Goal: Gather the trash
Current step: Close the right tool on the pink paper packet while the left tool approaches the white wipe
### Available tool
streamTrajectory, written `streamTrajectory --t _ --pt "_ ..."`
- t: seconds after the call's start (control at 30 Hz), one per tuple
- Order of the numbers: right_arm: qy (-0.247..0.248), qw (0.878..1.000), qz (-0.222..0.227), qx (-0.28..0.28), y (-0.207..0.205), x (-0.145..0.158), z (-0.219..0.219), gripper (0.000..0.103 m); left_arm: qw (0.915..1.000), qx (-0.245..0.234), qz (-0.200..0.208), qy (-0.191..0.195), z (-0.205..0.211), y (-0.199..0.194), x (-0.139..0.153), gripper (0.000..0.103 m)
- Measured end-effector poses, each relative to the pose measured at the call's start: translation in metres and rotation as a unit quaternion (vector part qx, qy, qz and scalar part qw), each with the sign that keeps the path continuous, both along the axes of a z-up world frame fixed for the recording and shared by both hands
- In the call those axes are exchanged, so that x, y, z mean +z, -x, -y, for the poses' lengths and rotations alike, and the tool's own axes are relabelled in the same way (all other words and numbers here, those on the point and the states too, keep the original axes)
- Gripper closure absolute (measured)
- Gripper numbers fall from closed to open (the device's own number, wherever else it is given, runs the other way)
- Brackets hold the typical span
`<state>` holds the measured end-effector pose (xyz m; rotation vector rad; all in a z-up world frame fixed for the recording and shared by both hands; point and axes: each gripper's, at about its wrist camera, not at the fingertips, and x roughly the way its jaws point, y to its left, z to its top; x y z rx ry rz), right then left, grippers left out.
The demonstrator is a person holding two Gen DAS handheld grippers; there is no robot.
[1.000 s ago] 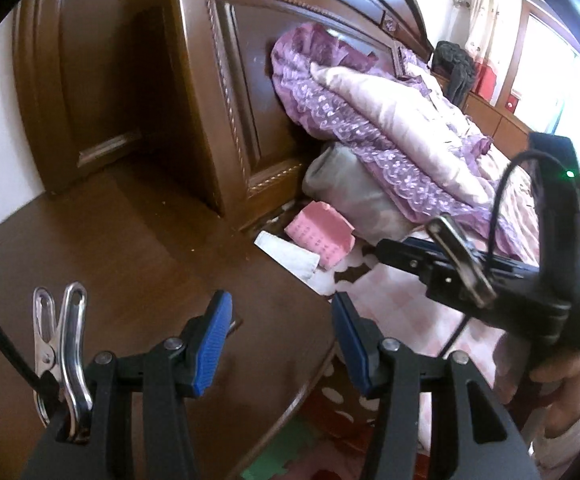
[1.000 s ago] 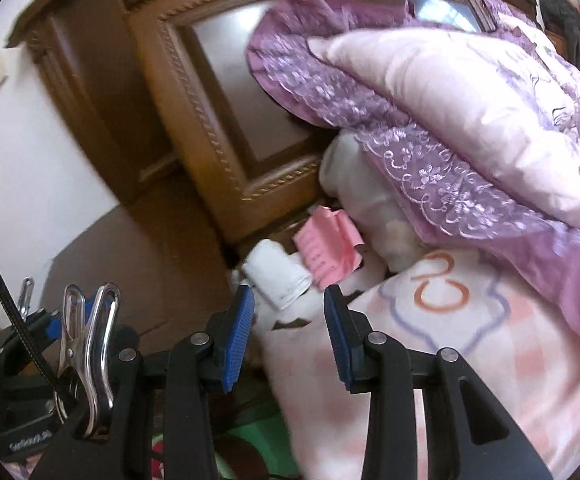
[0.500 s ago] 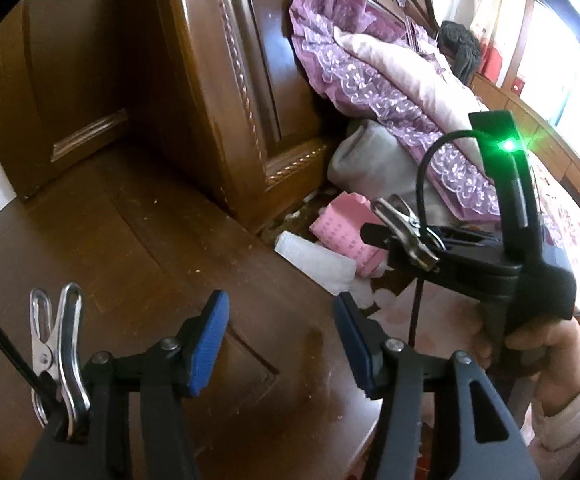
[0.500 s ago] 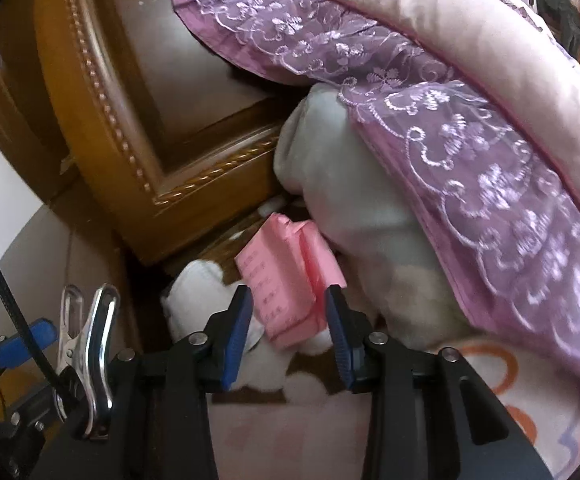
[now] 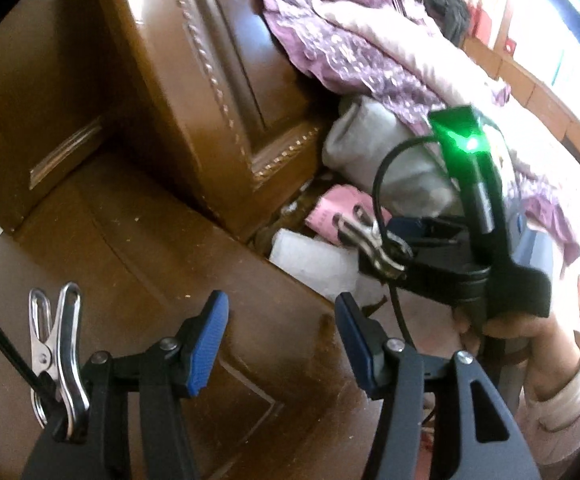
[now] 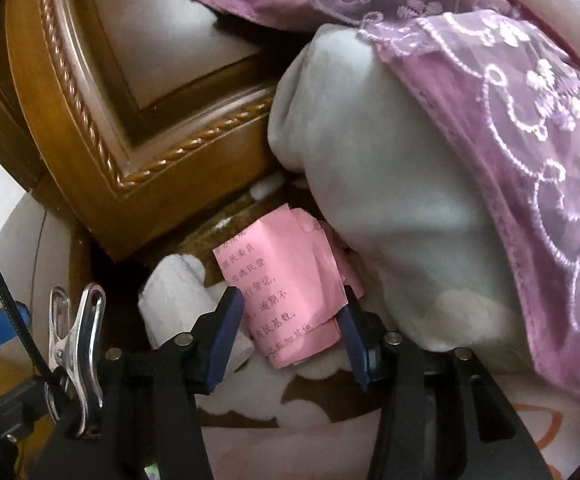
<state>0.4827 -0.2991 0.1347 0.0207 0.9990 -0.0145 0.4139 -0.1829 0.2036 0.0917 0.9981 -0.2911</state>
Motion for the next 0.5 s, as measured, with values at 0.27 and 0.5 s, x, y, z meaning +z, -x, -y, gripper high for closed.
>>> streamTrajectory --t 0.27,0.5 --pt "0.008 0.999 0.053 0.004 0.013 -0.003 0.010 0.102 0.9993 0.001 -0.038 0.003 0.013 -0.016 -0.002 0.044" --pt "0.006 0.990 0.143 0.015 0.050 0.029 0.011 0.102 0.9977 -0.026 -0.040 -0.048 0.040 -0.034 -0.004 0.045"
